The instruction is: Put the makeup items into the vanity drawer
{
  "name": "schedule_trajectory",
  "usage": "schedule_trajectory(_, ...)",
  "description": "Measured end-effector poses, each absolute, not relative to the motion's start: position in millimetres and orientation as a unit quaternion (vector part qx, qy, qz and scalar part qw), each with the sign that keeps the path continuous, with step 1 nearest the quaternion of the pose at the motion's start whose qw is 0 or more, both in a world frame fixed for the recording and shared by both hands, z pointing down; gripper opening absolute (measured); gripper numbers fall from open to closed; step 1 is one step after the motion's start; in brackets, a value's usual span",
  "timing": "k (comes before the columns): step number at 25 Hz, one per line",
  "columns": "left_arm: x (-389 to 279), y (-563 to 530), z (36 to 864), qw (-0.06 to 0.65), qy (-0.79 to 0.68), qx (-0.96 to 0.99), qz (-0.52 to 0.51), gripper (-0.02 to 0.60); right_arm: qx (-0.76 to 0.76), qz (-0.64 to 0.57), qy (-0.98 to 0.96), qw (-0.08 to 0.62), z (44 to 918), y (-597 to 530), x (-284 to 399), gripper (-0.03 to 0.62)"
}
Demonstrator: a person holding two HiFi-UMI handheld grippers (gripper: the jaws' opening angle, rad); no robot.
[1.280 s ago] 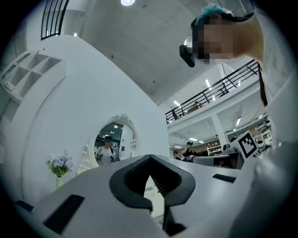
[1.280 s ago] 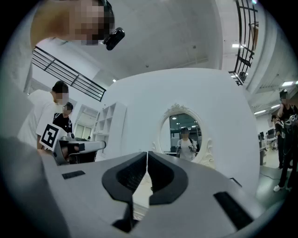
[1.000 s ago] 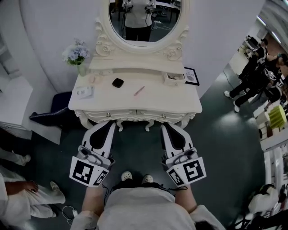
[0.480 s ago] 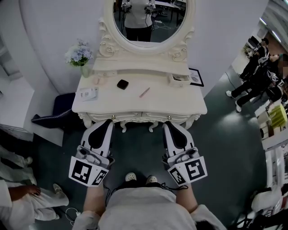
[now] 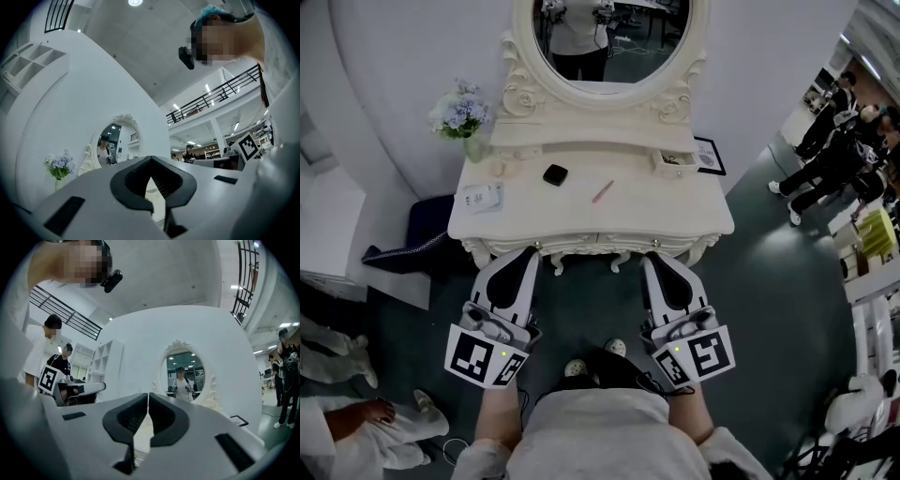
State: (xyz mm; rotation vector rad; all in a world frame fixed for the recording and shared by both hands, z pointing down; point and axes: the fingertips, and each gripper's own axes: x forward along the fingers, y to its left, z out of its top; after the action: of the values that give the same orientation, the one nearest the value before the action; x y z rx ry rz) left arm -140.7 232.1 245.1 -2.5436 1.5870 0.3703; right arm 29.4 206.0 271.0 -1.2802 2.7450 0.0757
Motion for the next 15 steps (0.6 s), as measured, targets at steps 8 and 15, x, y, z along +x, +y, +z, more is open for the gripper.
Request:
schedule_trajectory(8,-138,204,248,0.064,0.522,-0.843,0.114,0.008,-0.420,0.023,0.905,0.056,275,175,30,0.023)
schedule_trajectory(15,-124,167,245,0.069,0.520,-0.844,0.112,0.008,-0.409,0.026,0.910,0.059,272,135,34,0.023)
